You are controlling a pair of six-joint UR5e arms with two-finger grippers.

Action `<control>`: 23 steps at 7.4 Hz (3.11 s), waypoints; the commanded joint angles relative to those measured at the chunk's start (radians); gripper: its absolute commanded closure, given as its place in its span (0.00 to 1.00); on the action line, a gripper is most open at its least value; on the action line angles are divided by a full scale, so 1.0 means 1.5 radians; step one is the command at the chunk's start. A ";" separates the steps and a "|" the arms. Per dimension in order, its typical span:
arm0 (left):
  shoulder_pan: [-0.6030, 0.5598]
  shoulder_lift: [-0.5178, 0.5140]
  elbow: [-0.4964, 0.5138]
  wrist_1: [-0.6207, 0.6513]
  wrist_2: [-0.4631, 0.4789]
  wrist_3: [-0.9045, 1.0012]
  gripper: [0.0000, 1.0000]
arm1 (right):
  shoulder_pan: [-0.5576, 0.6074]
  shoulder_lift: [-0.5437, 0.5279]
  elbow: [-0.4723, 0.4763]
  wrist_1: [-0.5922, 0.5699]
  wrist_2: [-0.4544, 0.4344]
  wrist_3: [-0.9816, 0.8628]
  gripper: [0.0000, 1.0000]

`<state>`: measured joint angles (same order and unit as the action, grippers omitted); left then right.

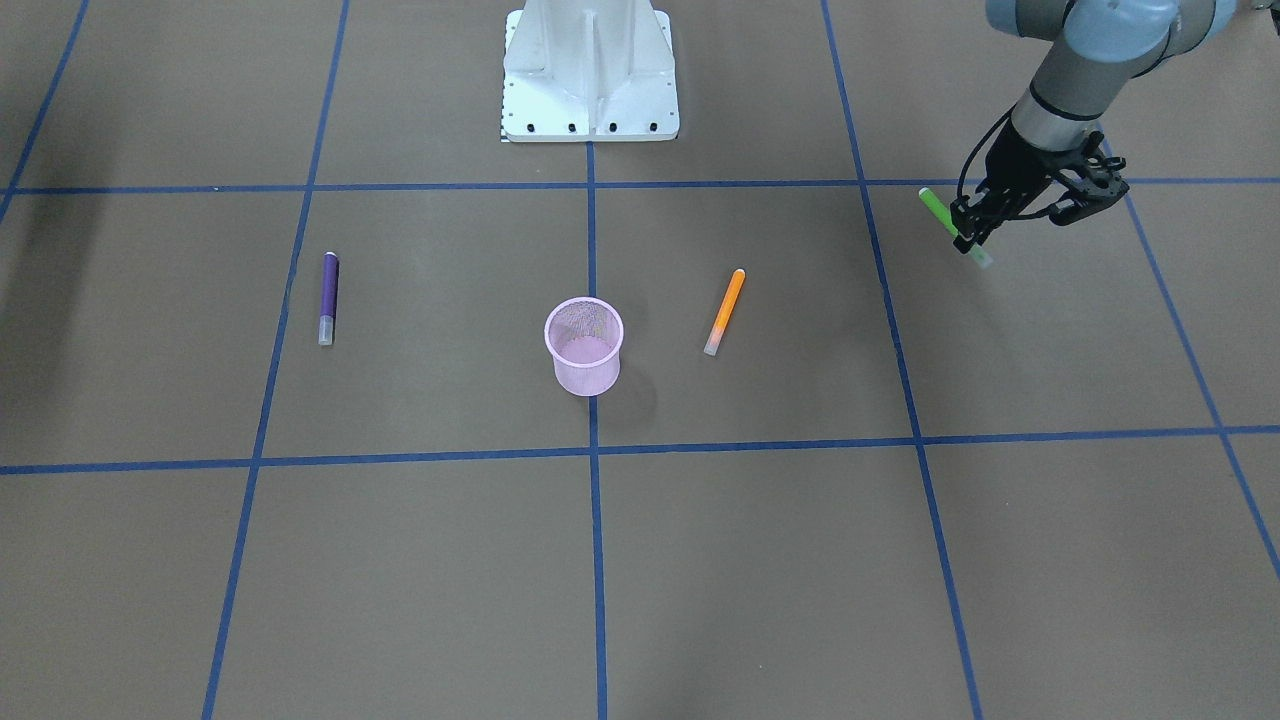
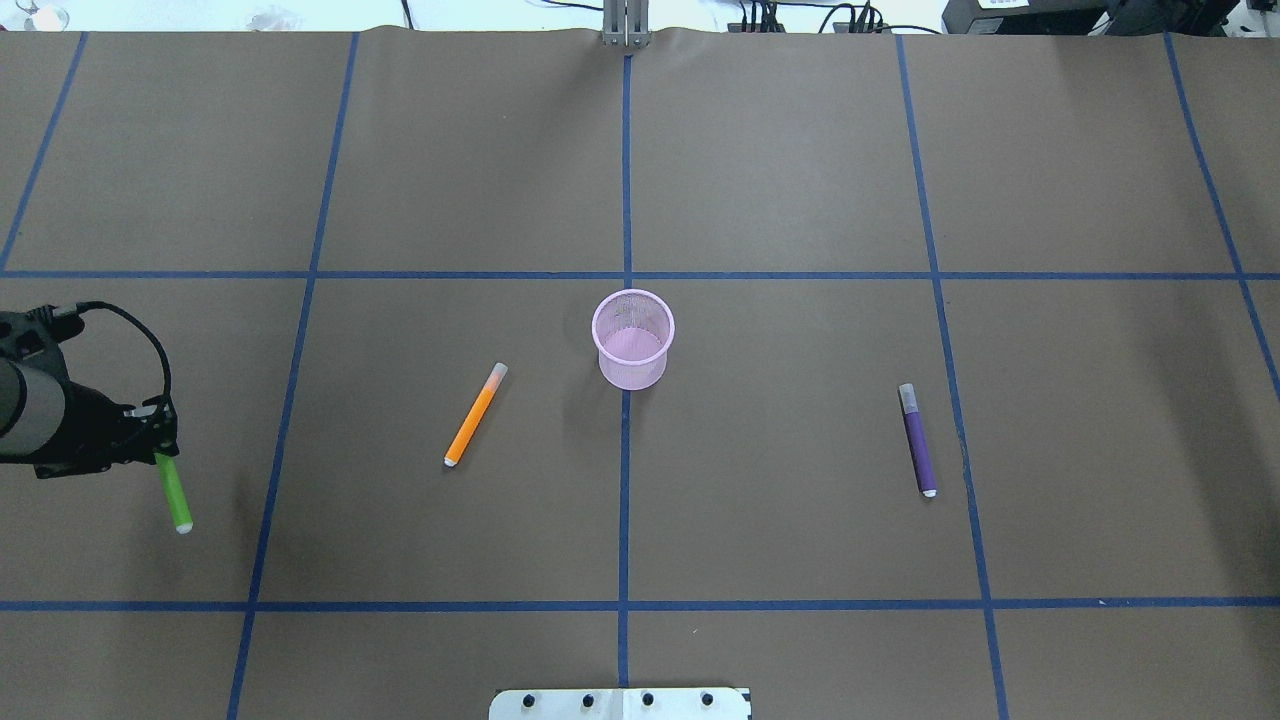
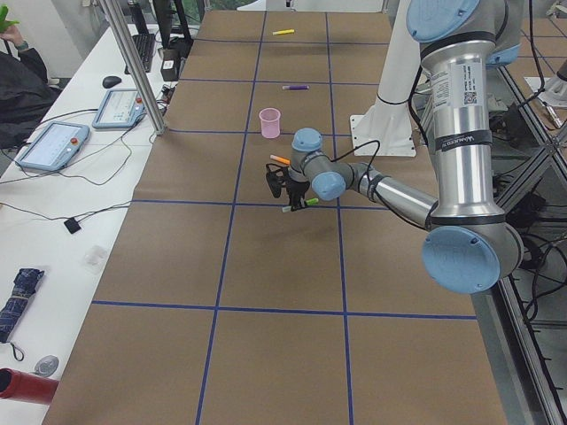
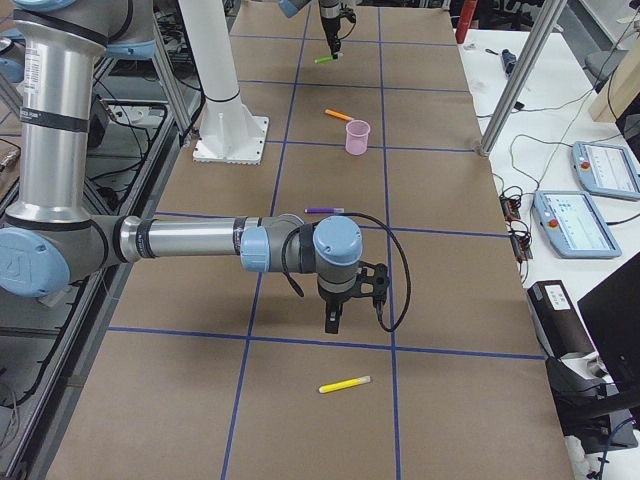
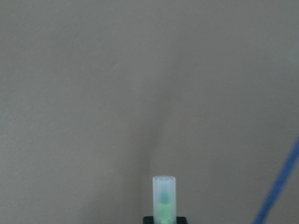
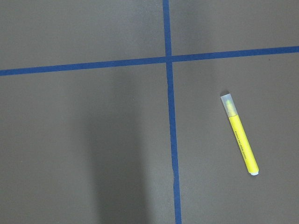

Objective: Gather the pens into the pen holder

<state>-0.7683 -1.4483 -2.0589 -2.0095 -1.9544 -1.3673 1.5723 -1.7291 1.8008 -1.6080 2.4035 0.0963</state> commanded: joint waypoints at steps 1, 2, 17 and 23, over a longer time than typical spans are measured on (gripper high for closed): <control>-0.060 -0.087 -0.014 0.000 0.028 0.208 1.00 | 0.000 0.006 -0.019 0.000 0.001 -0.001 0.00; -0.060 -0.124 -0.006 0.001 0.068 0.242 1.00 | 0.000 0.017 -0.027 -0.001 0.001 0.003 0.00; 0.089 -0.445 0.181 -0.167 0.420 0.326 1.00 | -0.002 0.109 -0.394 0.300 -0.047 -0.135 0.01; 0.089 -0.457 0.200 -0.165 0.420 0.327 1.00 | -0.059 0.133 -0.466 0.392 -0.066 -0.139 0.02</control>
<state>-0.6351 -2.1336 -1.7623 -2.2565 -1.3238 -0.8774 1.4952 -1.5429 1.1449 -1.0798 2.3033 -0.1122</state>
